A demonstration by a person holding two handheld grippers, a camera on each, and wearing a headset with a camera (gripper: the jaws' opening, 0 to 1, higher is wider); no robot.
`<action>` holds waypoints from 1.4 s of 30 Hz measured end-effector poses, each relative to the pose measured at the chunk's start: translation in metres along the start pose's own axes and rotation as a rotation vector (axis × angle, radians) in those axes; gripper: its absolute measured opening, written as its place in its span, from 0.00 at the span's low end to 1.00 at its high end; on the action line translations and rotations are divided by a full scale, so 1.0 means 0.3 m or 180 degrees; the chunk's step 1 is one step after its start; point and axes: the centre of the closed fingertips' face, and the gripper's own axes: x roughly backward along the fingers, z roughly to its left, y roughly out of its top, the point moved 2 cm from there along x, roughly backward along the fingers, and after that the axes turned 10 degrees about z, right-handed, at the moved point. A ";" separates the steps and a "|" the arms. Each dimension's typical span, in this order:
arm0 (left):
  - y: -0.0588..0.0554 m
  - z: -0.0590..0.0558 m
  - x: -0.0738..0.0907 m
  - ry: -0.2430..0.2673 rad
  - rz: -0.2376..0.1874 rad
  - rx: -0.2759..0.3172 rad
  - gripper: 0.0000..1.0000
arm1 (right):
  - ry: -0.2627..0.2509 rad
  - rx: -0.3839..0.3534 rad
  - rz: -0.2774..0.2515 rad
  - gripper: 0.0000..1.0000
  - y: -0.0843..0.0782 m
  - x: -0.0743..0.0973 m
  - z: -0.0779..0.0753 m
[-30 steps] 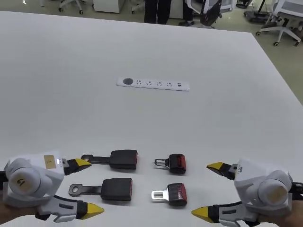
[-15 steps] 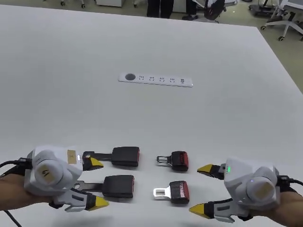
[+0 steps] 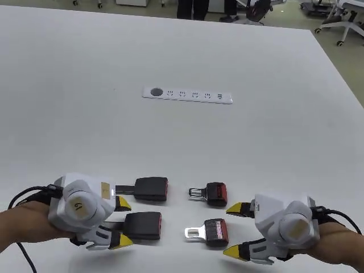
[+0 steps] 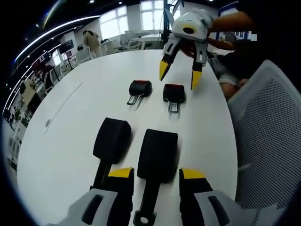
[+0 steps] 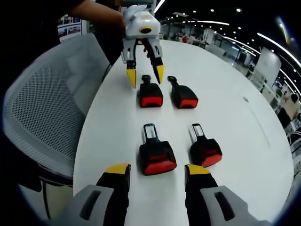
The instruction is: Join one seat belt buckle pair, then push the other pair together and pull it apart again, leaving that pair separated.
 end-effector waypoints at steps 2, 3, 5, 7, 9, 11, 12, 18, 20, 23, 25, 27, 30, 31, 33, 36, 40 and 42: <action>0.005 0.002 -0.005 0.0003 0.0023 -0.0013 0.35 | 0.0029 0.0042 0.0016 0.42 0.006 -0.007 0.003; 0.006 0.002 -0.006 -0.0006 0.0030 -0.0021 0.35 | 0.0032 0.0073 0.0027 0.42 0.006 -0.011 0.003; 0.009 0.002 -0.012 -0.0025 0.0054 -0.0045 0.34 | 0.0048 0.0118 0.0038 0.40 0.007 -0.021 0.001; 0.009 0.001 -0.018 -0.0043 0.0093 -0.0090 0.33 | 0.0070 0.0154 0.0041 0.39 0.009 -0.031 0.000; 0.006 0.002 -0.022 -0.0055 0.0122 -0.0138 0.33 | 0.0077 0.0199 0.0052 0.36 0.009 -0.038 -0.004; 0.003 0.004 -0.025 -0.0070 0.0141 -0.0163 0.33 | 0.0069 0.0226 0.0068 0.32 0.011 -0.038 -0.006; 0.002 0.005 -0.026 -0.0074 0.0150 -0.0176 0.33 | 0.0067 0.0238 0.0076 0.32 0.009 -0.041 -0.007; -0.006 0.007 -0.034 -0.0083 0.0200 -0.0240 0.32 | 0.0050 0.0218 0.0094 0.31 0.000 -0.056 -0.009; -0.005 0.006 -0.034 -0.0090 0.0206 -0.0263 0.32 | 0.0052 0.0186 0.0091 0.31 -0.001 -0.060 -0.012; -0.004 0.005 -0.035 -0.0098 0.0211 -0.0293 0.32 | 0.0046 0.0160 0.0098 0.31 -0.003 -0.063 -0.013; -0.005 0.005 -0.035 -0.0105 0.0218 -0.0329 0.32 | 0.0042 0.0137 0.0101 0.31 -0.003 -0.064 -0.014; -0.006 0.005 -0.036 -0.0112 0.0229 -0.0367 0.32 | 0.0038 0.0119 0.0102 0.31 -0.003 -0.064 -0.014; -0.006 0.005 -0.036 -0.0128 0.0255 -0.0439 0.32 | 0.0036 0.0091 0.0102 0.31 -0.001 -0.066 -0.016; -0.006 0.006 -0.037 -0.0134 0.0266 -0.0464 0.32 | 0.0034 0.0088 0.0100 0.31 0.000 -0.066 -0.014; -0.006 0.005 -0.037 -0.0147 0.0282 -0.0495 0.32 | 0.0030 0.0074 0.0097 0.31 0.004 -0.067 -0.012; -0.005 0.005 -0.037 -0.0166 0.0300 -0.0526 0.32 | 0.0027 0.0062 0.0093 0.30 0.009 -0.073 -0.012; -0.006 0.007 -0.039 -0.0195 0.0324 -0.0571 0.32 | 0.0036 0.0017 0.0075 0.30 0.020 -0.080 -0.011; -0.006 0.008 -0.040 -0.0208 0.0334 -0.0582 0.32 | 0.0037 0.0018 0.0071 0.30 0.023 -0.084 -0.012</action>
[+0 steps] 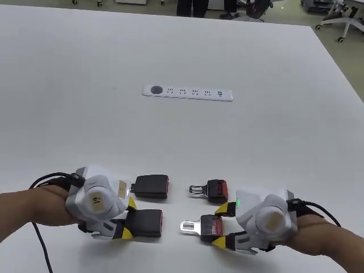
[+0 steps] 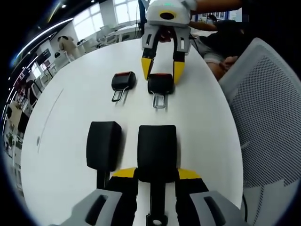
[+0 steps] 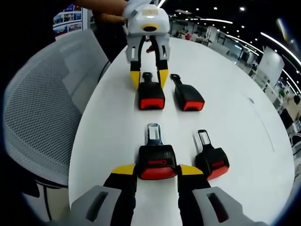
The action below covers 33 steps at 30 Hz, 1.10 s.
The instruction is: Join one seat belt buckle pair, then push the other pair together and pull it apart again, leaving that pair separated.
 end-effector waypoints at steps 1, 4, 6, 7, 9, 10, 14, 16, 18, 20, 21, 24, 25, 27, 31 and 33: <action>0.001 0.000 0.000 -0.0010 0.0006 -0.0007 0.32 | 0.0002 -0.0005 -0.0003 0.30 0.003 -0.002 0.001; 0.000 0.002 -0.001 -0.0034 0.0013 -0.0018 0.32 | 0.0007 -0.0009 -0.0011 0.30 0.015 -0.006 0.005; 0.000 0.002 -0.002 -0.0046 0.0023 -0.0028 0.32 | 0.0008 -0.0009 -0.0011 0.30 0.020 -0.010 0.001; 0.000 0.002 -0.002 -0.0049 0.0029 -0.0039 0.32 | 0.0010 -0.0011 -0.0013 0.30 0.023 -0.012 0.001; -0.001 0.002 -0.003 -0.0053 0.0045 -0.0062 0.32 | 0.0022 -0.0002 -0.0017 0.30 0.033 -0.016 0.007; 0.000 0.002 -0.003 -0.0055 0.0054 -0.0074 0.32 | 0.0028 0.0000 -0.0019 0.30 0.040 -0.018 0.011; 0.000 0.001 -0.004 -0.0066 0.0070 -0.0091 0.32 | 0.0029 0.0012 -0.0017 0.30 0.058 -0.025 0.011; 0.000 0.001 -0.005 -0.0071 0.0074 -0.0097 0.32 | 0.0032 0.0010 -0.0017 0.30 0.066 -0.029 0.012; -0.001 0.001 -0.007 -0.0073 0.0080 -0.0104 0.32 | 0.0036 0.0020 -0.0021 0.30 0.077 -0.031 0.016; 0.000 0.000 -0.006 -0.0074 0.0085 -0.0110 0.32 | 0.0041 0.0030 -0.0021 0.30 0.086 -0.031 0.020; 0.001 -0.001 -0.006 -0.0074 0.0086 -0.0111 0.32 | 0.0044 0.0033 -0.0020 0.30 0.089 -0.032 0.021; 0.002 -0.002 -0.007 -0.0075 0.0088 -0.0108 0.32 | 0.0051 0.0043 -0.0018 0.30 0.101 -0.039 0.018; 0.001 -0.002 -0.007 -0.0075 0.0089 -0.0108 0.32 | 0.0053 0.0046 -0.0019 0.30 0.104 -0.040 0.018; -0.001 -0.001 -0.009 -0.0076 0.0093 -0.0110 0.32 | 0.0058 0.0060 -0.0013 0.30 0.113 -0.044 0.019; 0.000 -0.002 -0.009 -0.0077 0.0095 -0.0110 0.32 | 0.0079 0.0062 -0.0003 0.30 0.129 -0.056 0.017; 0.001 -0.003 -0.009 -0.0078 0.0096 -0.0109 0.32 | 0.0086 0.0076 0.0004 0.30 0.136 -0.061 0.018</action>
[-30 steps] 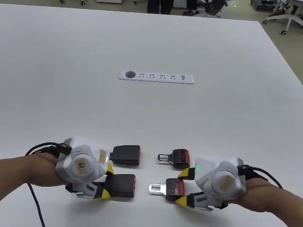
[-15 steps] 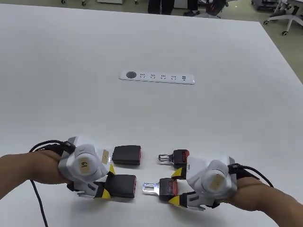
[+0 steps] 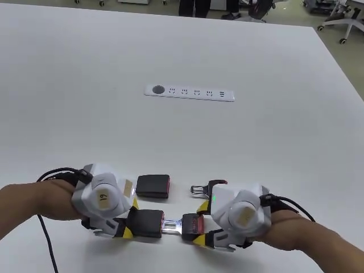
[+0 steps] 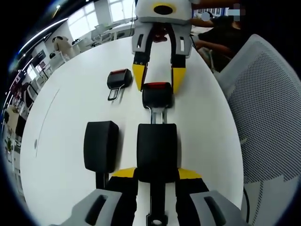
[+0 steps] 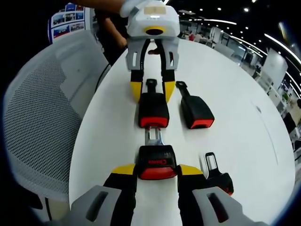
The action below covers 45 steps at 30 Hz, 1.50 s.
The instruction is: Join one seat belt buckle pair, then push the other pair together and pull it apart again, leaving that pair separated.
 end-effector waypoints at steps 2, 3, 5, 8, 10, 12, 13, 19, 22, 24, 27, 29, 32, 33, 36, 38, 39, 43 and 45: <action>0.000 0.000 -0.001 -0.0002 0.0001 0.0003 0.32 | 0.0006 0.0013 -0.0003 0.30 0.010 -0.003 0.002; 0.000 0.000 -0.001 -0.0004 0.0002 0.0004 0.32 | 0.0005 0.0018 -0.0004 0.30 0.013 -0.004 0.003; 0.000 0.000 -0.003 -0.0003 0.0004 0.0004 0.32 | 0.0002 0.0029 -0.0012 0.30 0.021 -0.008 0.000; -0.001 -0.001 -0.004 0.0000 0.0005 0.0003 0.32 | 0.0013 0.0016 -0.0049 0.30 0.037 -0.012 0.002; -0.003 0.000 -0.005 0.0004 0.0014 0.0001 0.32 | 0.0005 0.0045 -0.0024 0.30 0.037 -0.013 0.005; -0.003 0.000 -0.005 0.0007 0.0013 0.0001 0.32 | 0.0005 0.0040 -0.0030 0.30 0.037 -0.010 0.005; -0.002 0.000 -0.005 0.0008 0.0013 0.0008 0.32 | 0.0004 0.0028 -0.0037 0.30 0.037 -0.008 0.005; -0.002 -0.001 -0.005 0.0012 0.0004 0.0043 0.32 | 0.0001 -0.0010 -0.0063 0.30 0.037 -0.008 0.005; -0.001 -0.002 -0.005 0.0013 -0.0009 0.0048 0.32 | 0.0010 0.0002 -0.0069 0.29 0.040 -0.006 0.006; -0.002 -0.001 -0.006 0.0011 -0.0016 0.0049 0.32 | 0.0012 -0.0003 -0.0067 0.29 0.040 -0.007 0.005; -0.001 -0.001 -0.005 0.0008 -0.0021 0.0055 0.32 | 0.0023 -0.0036 -0.0066 0.29 0.040 -0.008 0.003; -0.002 0.000 -0.006 0.0004 -0.0026 0.0061 0.32 | 0.0030 -0.0029 -0.0064 0.28 0.041 -0.010 0.006; -0.004 0.002 -0.008 -0.0001 -0.0020 0.0051 0.32 | 0.0053 -0.0076 -0.0055 0.28 0.042 -0.011 0.006; -0.005 0.003 -0.009 -0.0002 -0.0019 0.0046 0.31 | 0.0056 -0.0079 -0.0051 0.28 0.043 -0.011 0.005; -0.004 0.003 -0.009 -0.0011 -0.0012 0.0051 0.31 | 0.0059 -0.0062 -0.0043 0.28 0.043 -0.014 0.007; -0.003 0.002 -0.009 -0.0013 -0.0008 0.0048 0.31 | 0.0067 -0.0059 -0.0033 0.28 0.045 -0.017 0.009; -0.003 0.002 -0.009 -0.0015 -0.0007 0.0053 0.31 | 0.0071 -0.0065 -0.0028 0.28 0.045 -0.017 0.008; -0.003 0.002 -0.009 -0.0028 -0.0008 0.0050 0.31 | 0.0093 -0.0103 -0.0027 0.28 0.054 -0.022 0.007; -0.003 0.002 -0.009 -0.0036 -0.0007 0.0058 0.31 | 0.0096 -0.0097 -0.0019 0.28 0.057 -0.026 0.004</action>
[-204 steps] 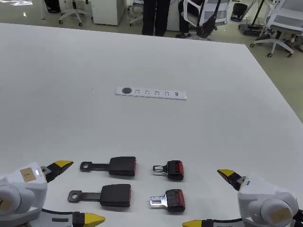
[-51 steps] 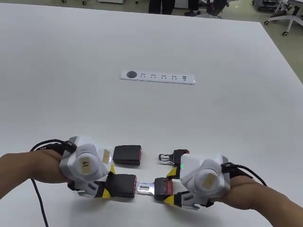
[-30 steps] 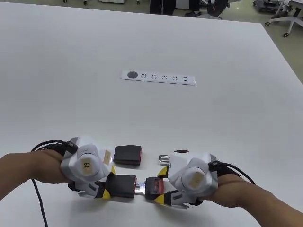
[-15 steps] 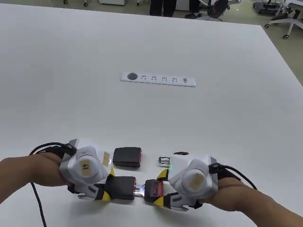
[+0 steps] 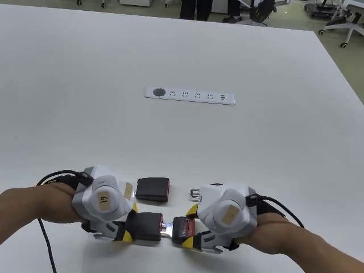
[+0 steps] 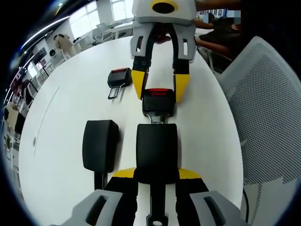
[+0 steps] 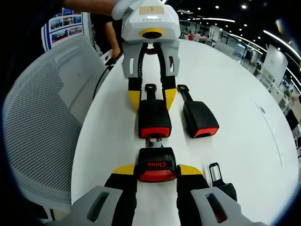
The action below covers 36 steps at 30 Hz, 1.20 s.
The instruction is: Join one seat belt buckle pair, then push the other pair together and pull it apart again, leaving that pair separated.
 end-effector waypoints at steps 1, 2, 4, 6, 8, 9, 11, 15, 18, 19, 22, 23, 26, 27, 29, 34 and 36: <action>0.000 0.000 0.000 -0.0004 -0.0001 0.0008 0.31 | 0.0002 -0.0002 0.0001 0.28 0.000 0.000 0.002; 0.000 0.000 0.000 -0.0005 -0.0001 0.0013 0.31 | 0.0004 -0.0009 0.0004 0.27 0.000 0.000 0.002; -0.001 0.000 0.000 -0.0009 -0.0004 0.0023 0.31 | 0.0013 -0.0030 0.0004 0.27 0.000 -0.001 0.002; -0.002 0.001 0.000 -0.0011 -0.0008 0.0025 0.31 | 0.0017 -0.0026 0.0007 0.27 0.002 -0.003 0.001; -0.002 0.001 -0.001 -0.0012 -0.0008 0.0025 0.31 | 0.0024 -0.0031 0.0004 0.27 0.004 -0.005 0.002; -0.002 0.001 -0.001 -0.0011 -0.0010 0.0017 0.31 | 0.0024 -0.0019 0.0000 0.27 0.005 -0.005 0.002; -0.001 0.001 0.000 -0.0012 -0.0007 0.0019 0.31 | 0.0025 -0.0006 -0.0004 0.27 0.006 -0.005 0.001; 0.000 0.000 0.001 -0.0023 -0.0003 0.0024 0.31 | 0.0044 -0.0003 -0.0004 0.27 0.013 -0.009 0.000; -0.002 0.001 -0.001 -0.0030 -0.0001 0.0026 0.31 | 0.0054 0.0002 -0.0002 0.27 0.019 -0.011 -0.001; -0.002 0.001 -0.001 -0.0032 -0.0006 0.0032 0.31 | 0.0059 0.0004 -0.0001 0.27 0.018 -0.008 0.001; -0.004 0.001 -0.003 -0.0036 -0.0007 0.0042 0.31 | 0.0066 0.0005 -0.0005 0.27 0.019 -0.007 0.000; -0.005 0.001 -0.003 -0.0037 -0.0006 0.0045 0.31 | 0.0068 0.0007 -0.0003 0.27 0.020 -0.009 -0.002; -0.004 0.000 -0.002 -0.0042 -0.0001 0.0049 0.31 | 0.0076 0.0028 0.0000 0.27 0.021 -0.008 0.000; -0.005 0.000 -0.002 -0.0043 0.0003 0.0049 0.31 | 0.0075 0.0034 0.0003 0.27 0.021 -0.009 -0.001; -0.003 0.000 -0.002 -0.0043 0.0003 0.0045 0.31 | 0.0081 0.0056 0.0009 0.27 0.022 -0.009 -0.003; -0.003 0.001 -0.002 -0.0048 -0.0007 0.0048 0.31 | 0.0102 0.0083 0.0021 0.27 0.026 -0.006 -0.004; -0.003 0.002 -0.003 -0.0051 -0.0010 0.0047 0.31 | 0.0104 0.0077 0.0023 0.27 0.026 -0.012 -0.007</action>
